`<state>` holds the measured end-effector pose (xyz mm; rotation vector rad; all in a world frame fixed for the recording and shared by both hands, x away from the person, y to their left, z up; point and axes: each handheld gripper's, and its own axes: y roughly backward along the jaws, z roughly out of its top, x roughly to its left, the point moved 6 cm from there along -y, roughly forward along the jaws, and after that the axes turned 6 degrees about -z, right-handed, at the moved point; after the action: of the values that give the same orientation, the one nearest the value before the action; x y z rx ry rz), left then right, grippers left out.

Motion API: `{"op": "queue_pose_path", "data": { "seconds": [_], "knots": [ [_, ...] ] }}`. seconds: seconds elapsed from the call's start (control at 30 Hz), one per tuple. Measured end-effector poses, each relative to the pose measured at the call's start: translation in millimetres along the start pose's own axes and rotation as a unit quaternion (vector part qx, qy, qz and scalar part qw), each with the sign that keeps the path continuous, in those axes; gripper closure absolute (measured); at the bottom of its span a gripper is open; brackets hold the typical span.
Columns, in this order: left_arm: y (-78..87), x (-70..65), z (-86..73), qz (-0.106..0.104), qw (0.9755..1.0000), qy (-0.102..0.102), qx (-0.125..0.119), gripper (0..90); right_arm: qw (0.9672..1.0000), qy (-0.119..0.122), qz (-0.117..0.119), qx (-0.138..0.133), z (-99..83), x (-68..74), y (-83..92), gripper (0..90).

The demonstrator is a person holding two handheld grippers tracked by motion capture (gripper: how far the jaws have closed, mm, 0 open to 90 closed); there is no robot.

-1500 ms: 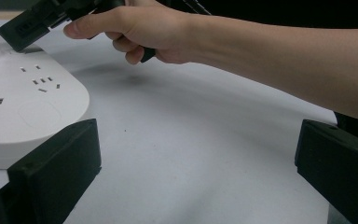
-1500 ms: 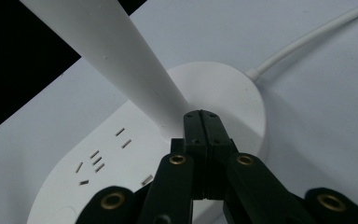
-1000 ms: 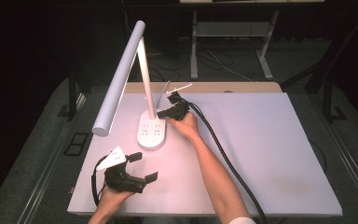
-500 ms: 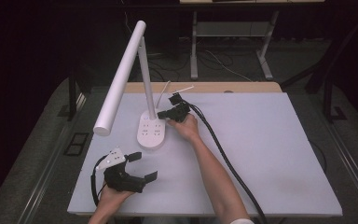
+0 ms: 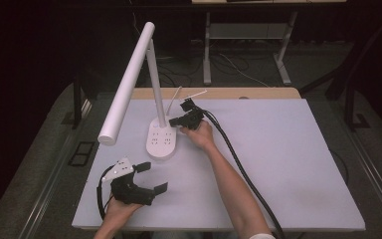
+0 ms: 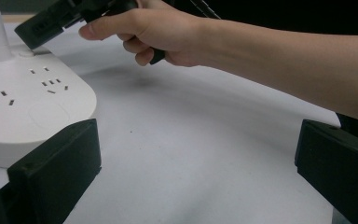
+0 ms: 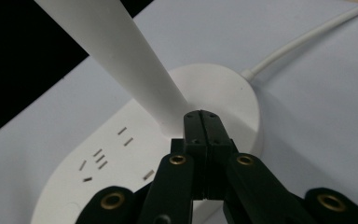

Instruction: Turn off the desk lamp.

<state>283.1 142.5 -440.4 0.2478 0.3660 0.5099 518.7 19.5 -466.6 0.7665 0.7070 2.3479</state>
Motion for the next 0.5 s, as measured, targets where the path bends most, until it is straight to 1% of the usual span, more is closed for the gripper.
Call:
{"op": "queue_pose_path", "data": {
  "seconds": [0.03, 0.07, 0.23, 0.37, 0.43, 0.5],
  "knots": [
    [-0.2, -0.2, 0.0, 0.0, 1.0, 0.0, 0.0, 0.0, 1.0, -0.003, 0.003, -0.006, 1.2, 0.3, 1.1, 90.0],
    [-0.3, -0.4, 0.0, 0.0, 1.0, 0.0, 0.0, 0.0, 1.0, -0.003, 0.005, -0.005, 2.0, 1.1, 3.0, 90.0],
    [-0.4, -0.5, 0.0, -0.001, 1.0, 0.0, 0.0, 0.0, 0.9999, 0.013, -0.001, -0.003, 4.4, 4.3, 12.2, 90.0],
    [-0.6, -0.8, -0.2, -0.001, 1.0, 0.0, -0.001, 0.0, 0.9998, 0.016, 0.001, -0.01, 6.5, 6.7, 28.2, 90.0],
    [-1.1, -1.1, -0.2, -0.002, 1.0, 0.0, -0.001, 0.0, 0.9997, 0.022, -0.001, -0.012, 6.6, 5.7, 36.9, 90.0],
    [-1.7, -1.6, -0.2, -0.002, 1.0, -0.001, 0.0, 0.0, 0.9996, 0.023, 0.0, -0.015, 6.5, 4.1, 46.4, 90.0]
  ]
}}
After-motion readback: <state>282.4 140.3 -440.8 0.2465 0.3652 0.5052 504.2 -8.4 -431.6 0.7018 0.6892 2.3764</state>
